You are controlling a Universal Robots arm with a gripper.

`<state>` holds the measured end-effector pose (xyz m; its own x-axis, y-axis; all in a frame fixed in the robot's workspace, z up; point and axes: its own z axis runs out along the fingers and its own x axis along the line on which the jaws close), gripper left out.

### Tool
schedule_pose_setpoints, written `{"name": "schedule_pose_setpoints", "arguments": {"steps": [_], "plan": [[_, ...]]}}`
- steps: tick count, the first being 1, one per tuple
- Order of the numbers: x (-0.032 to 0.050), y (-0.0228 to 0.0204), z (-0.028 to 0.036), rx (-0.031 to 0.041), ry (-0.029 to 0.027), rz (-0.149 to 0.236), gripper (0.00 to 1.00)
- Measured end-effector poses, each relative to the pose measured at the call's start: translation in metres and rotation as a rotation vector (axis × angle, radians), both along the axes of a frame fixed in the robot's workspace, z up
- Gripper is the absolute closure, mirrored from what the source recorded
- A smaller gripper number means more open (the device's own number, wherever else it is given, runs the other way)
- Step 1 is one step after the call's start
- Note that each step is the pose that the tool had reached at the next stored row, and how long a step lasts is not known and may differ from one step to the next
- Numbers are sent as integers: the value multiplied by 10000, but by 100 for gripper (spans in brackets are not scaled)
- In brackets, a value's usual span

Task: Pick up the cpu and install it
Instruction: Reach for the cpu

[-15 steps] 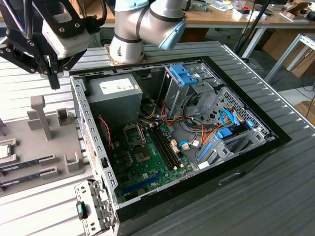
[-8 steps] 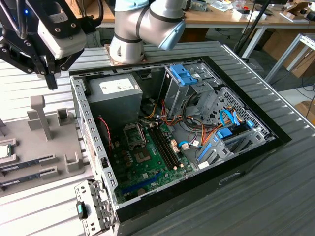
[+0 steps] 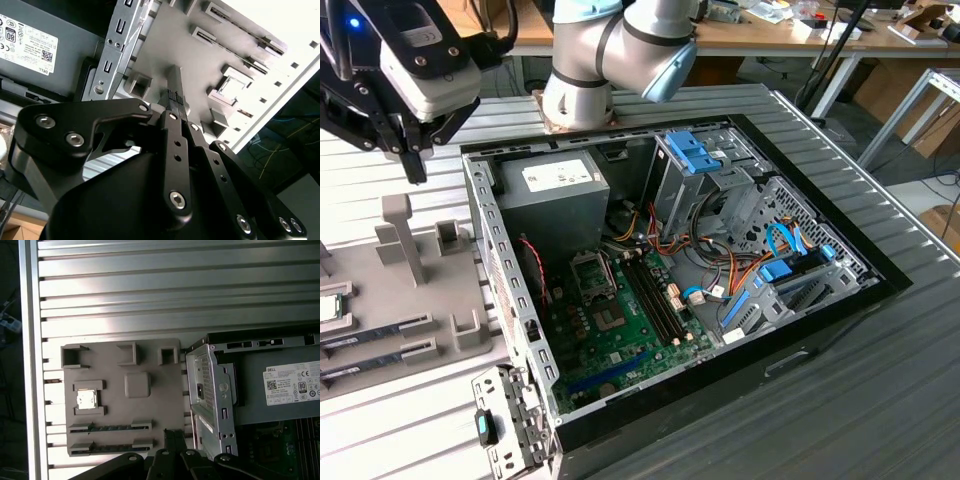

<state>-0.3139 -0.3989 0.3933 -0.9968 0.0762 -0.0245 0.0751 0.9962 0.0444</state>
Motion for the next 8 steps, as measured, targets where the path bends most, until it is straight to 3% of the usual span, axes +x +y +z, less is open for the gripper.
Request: {"name": "schedule_pose_setpoints", "arguments": {"steps": [8], "plan": [[-61,0,0,-1,1,0,89]]}}
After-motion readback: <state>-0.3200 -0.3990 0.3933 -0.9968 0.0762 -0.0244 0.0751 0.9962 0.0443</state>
